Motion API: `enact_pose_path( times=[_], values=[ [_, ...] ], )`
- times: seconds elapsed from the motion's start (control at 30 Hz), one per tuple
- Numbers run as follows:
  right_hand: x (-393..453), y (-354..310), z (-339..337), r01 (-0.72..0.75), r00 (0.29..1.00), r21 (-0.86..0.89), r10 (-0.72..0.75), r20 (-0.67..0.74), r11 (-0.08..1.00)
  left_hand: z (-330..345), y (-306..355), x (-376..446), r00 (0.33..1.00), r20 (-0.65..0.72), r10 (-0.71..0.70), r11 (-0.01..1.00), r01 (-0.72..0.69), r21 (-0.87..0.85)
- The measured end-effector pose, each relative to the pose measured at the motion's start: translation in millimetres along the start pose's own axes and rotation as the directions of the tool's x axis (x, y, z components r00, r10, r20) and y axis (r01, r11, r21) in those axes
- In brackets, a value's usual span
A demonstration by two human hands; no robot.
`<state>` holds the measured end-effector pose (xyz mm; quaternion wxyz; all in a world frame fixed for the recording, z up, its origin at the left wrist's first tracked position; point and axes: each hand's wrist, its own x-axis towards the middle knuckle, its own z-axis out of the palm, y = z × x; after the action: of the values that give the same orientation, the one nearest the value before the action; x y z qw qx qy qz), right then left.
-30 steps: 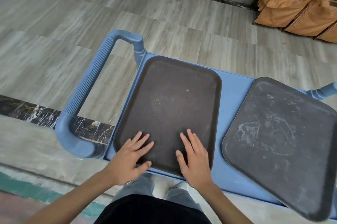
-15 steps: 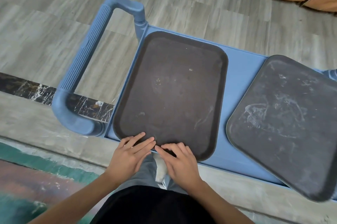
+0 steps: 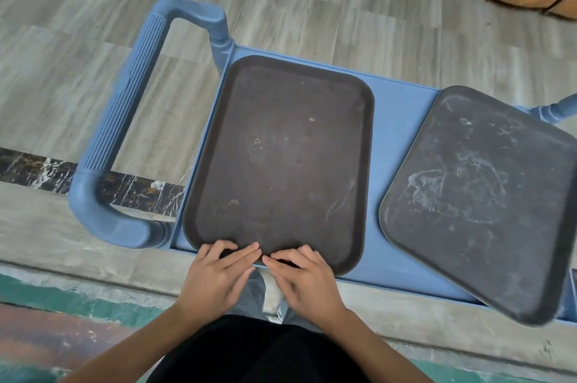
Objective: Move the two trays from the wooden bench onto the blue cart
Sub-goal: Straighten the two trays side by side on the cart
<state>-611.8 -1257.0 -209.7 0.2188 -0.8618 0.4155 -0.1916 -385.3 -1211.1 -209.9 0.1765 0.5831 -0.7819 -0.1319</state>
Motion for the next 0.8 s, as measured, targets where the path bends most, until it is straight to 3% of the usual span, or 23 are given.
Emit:
enact_pose_path(
  times=[0.17,0.27,0.43,0.57,0.7,0.8],
  values=[
    [4,0,-20,-0.147,0.989,0.053,0.147,0.007,0.988,-21,2,17,0.989,0.141,-0.045,0.993,0.059,-0.100],
    [11,10,-43,-0.256,0.964,0.047,0.259,-0.060,0.965,-29,5,49,0.984,0.175,-0.017,0.974,0.057,-0.221],
    [18,40,-92,-0.475,0.857,0.034,0.471,-0.209,0.880,-26,18,119,0.984,0.176,0.009,0.931,0.056,-0.360],
    [0,77,-134,-0.664,0.693,0.081,0.652,-0.307,0.743,-16,44,176,0.975,0.215,0.062,0.876,0.050,-0.479],
    [-30,130,-179,-0.803,0.442,0.227,0.806,-0.393,0.551,-7,78,231,0.951,0.278,0.132,0.837,0.043,-0.546],
    [-55,173,-221,-0.828,0.284,0.333,0.850,-0.444,0.451,10,106,273,0.947,0.307,0.098,0.796,0.111,-0.595]
  ],
)
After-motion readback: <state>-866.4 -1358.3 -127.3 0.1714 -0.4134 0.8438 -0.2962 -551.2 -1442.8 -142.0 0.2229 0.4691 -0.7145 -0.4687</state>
